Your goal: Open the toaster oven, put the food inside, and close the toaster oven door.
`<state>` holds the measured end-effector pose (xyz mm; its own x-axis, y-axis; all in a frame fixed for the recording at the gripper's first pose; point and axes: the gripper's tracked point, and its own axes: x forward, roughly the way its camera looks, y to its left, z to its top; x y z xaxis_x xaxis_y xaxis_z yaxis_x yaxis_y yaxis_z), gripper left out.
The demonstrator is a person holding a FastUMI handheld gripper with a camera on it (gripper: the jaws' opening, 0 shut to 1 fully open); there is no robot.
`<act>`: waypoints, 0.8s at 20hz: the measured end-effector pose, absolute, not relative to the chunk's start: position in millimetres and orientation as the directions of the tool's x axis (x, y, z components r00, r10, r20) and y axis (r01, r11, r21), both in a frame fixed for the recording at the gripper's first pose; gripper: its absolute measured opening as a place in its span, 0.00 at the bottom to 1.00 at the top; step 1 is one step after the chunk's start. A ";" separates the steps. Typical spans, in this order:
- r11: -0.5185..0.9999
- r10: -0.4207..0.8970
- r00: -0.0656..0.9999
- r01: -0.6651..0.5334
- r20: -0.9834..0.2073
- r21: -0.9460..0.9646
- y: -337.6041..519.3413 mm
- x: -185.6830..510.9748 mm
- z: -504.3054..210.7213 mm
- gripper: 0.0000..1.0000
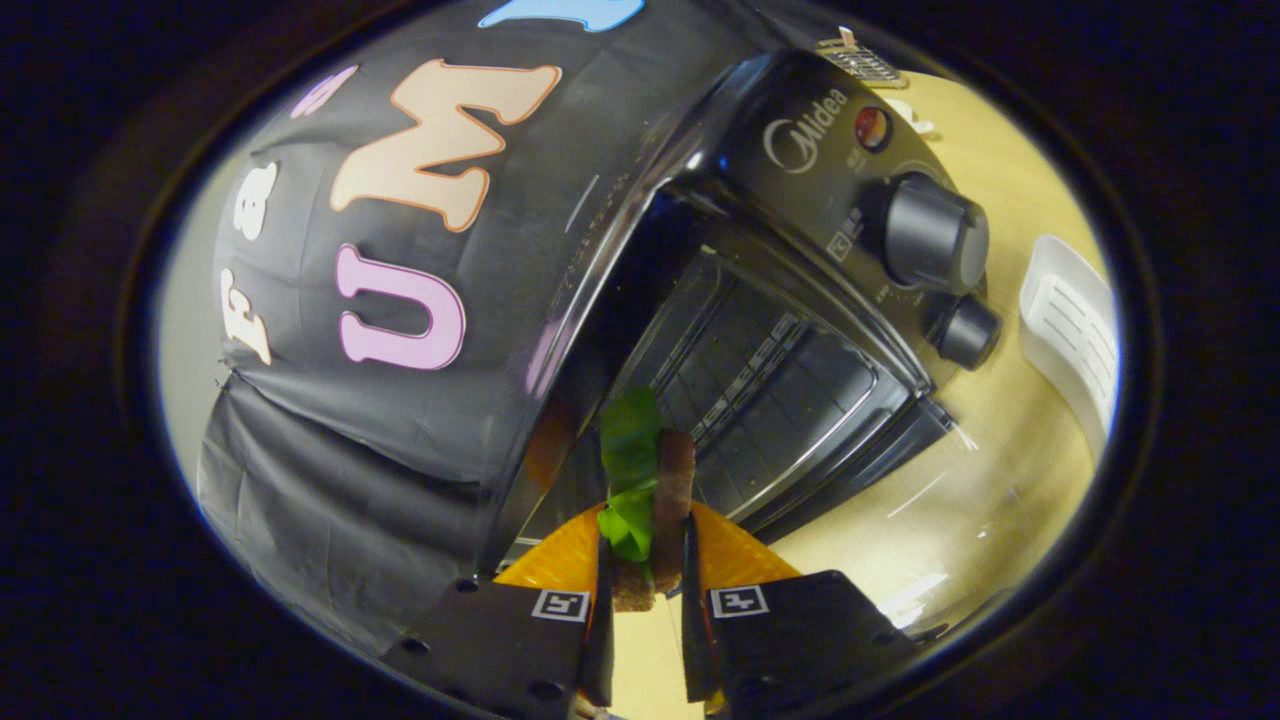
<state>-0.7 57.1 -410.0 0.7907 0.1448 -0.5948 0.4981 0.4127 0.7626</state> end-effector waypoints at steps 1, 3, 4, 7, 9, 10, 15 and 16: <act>0.434 0.127 0.788 0.501 -0.602 0.748 59.7 -0.6 -413.2 0.30; 0.480 0.099 0.778 0.509 -0.621 0.714 55.8 -3.3 -413.0 0.47; 0.502 0.091 0.768 0.515 -0.635 0.695 54.4 -5.7 -414.8 0.55; 0.538 0.055 0.750 0.534 -0.659 0.652 42.2 -8.9 -421.4 0.81; 0.562 0.009 0.747 0.546 -0.665 0.621 25.4 -16.5 -417.3 0.98; 0.570 -0.006 0.750 0.546 -0.662 0.614 19.0 -17.4 -414.4 0.98; 0.630 -0.046 0.740 0.542 -0.671 0.556 -3.0 -30.0 -403.1 0.99; 0.636 -0.047 0.741 0.540 -0.670 0.552 -6.0 -33.6 -399.8 0.99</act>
